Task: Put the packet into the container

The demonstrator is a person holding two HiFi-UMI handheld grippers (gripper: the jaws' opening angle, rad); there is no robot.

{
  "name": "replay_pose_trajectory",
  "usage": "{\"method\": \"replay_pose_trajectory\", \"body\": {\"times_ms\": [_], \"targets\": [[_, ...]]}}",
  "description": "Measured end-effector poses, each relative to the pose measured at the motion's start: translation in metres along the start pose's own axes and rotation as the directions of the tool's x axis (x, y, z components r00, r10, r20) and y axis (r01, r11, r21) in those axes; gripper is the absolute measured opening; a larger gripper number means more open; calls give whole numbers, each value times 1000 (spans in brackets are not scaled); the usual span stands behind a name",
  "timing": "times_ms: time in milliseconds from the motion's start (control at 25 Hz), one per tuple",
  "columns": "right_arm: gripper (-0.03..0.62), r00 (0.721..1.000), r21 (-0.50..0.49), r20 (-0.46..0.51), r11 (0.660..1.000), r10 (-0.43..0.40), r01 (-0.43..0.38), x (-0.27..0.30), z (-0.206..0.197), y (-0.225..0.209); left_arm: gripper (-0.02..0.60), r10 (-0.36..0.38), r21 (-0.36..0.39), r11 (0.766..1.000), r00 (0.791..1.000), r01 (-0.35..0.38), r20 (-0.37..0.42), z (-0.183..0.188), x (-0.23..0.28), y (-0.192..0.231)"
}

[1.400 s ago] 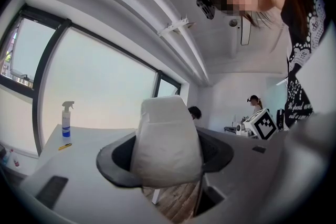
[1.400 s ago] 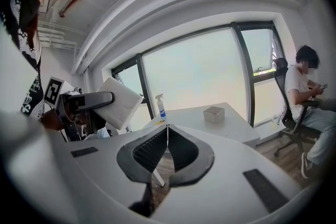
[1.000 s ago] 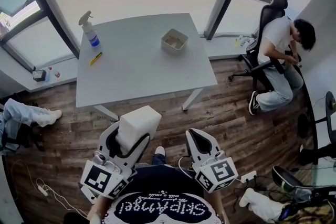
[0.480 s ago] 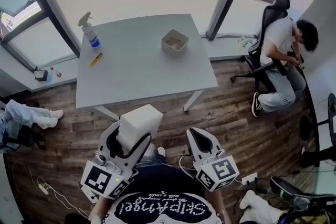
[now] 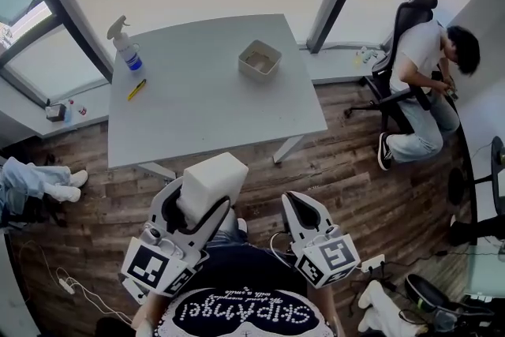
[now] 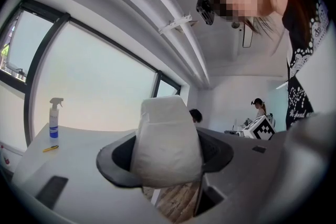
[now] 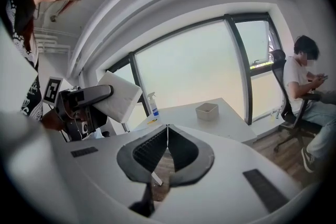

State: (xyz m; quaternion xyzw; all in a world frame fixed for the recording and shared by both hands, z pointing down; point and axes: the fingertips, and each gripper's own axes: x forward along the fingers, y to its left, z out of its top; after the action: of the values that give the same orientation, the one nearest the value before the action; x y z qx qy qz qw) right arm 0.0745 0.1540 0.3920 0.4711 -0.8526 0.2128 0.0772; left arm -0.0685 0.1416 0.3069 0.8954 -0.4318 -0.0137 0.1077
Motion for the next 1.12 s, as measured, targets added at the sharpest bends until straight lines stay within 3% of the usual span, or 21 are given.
{"method": "replay_pose_trajectory", "body": {"times_ms": [560,1120], "targets": [[15,998,27,13,997,-67,67,62,44,-25,276,-94,1,996,995,95,-36,20,65,53],[15,997,35,23,997,-69,68,115,54,-18,276,-111,-2,994,992,111,-53,21,81,108]]}}
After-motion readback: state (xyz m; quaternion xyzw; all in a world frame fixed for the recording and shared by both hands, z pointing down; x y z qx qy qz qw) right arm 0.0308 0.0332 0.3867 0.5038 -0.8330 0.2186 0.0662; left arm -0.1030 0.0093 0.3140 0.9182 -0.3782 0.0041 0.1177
